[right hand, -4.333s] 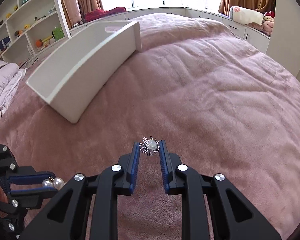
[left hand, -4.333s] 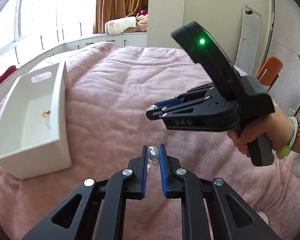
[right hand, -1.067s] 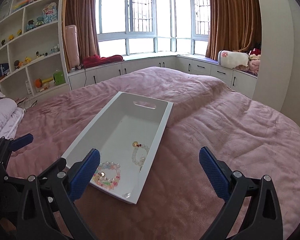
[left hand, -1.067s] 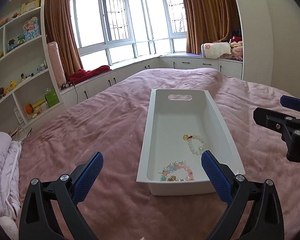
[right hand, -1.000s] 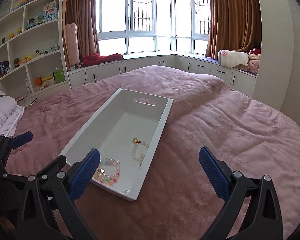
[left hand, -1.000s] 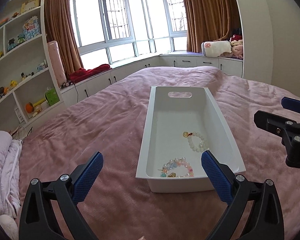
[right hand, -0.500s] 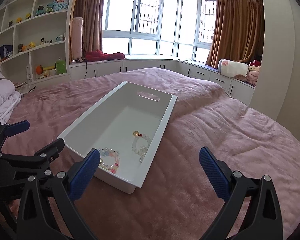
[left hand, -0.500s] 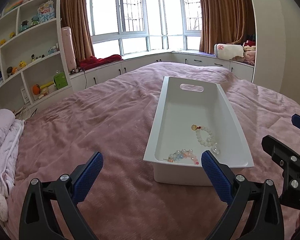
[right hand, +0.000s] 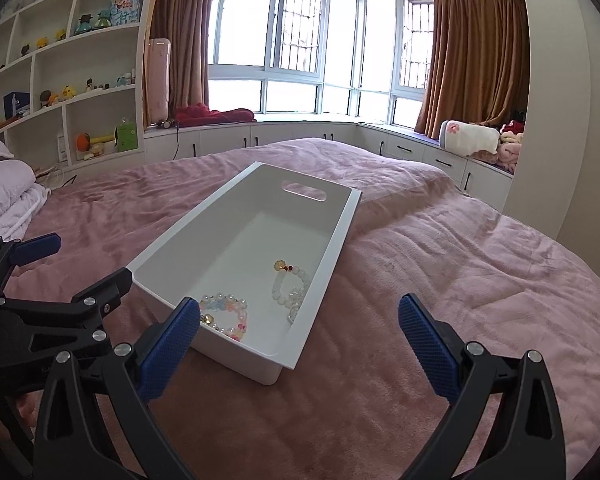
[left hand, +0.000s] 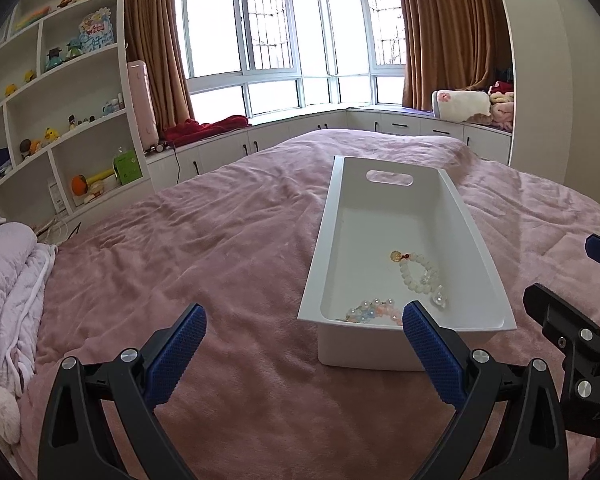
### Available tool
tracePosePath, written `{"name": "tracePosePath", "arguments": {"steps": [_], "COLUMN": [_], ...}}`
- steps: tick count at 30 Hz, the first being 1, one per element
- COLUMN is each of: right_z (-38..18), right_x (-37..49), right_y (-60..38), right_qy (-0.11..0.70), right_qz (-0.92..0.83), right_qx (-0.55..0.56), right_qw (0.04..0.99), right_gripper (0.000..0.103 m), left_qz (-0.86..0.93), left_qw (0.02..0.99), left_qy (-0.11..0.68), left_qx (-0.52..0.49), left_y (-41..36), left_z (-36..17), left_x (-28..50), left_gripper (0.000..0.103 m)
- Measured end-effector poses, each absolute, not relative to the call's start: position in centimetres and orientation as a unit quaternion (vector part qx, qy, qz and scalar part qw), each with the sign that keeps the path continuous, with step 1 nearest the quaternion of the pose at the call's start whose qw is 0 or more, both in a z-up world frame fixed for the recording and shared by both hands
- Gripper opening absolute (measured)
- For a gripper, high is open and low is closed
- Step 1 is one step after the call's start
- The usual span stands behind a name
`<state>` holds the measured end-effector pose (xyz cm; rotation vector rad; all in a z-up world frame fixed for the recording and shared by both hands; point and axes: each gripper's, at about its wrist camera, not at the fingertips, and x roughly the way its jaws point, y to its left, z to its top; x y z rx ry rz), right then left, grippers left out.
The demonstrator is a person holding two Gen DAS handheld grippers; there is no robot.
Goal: Organize jewelry
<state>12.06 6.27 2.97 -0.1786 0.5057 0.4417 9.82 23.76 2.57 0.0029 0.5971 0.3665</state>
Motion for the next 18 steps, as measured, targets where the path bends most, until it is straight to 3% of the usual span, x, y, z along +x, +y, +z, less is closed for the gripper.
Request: {"name": "tracePosePath", "arguments": {"steps": [18], "right_z": [3.32], "right_x": [11.73], "right_y": [6.19], "right_qy": [0.229], "right_qz": [0.221], "right_qx": [-0.086], "right_qw": [0.944], "right_gripper": [0.098], "left_qz": [0.183], "left_qw": [0.944], "left_qy": [0.275], "left_qx": [-0.003], "left_y": [23.39], "left_z": [2.45], "left_x": [9.29], "left_gripper": [0.099]}}
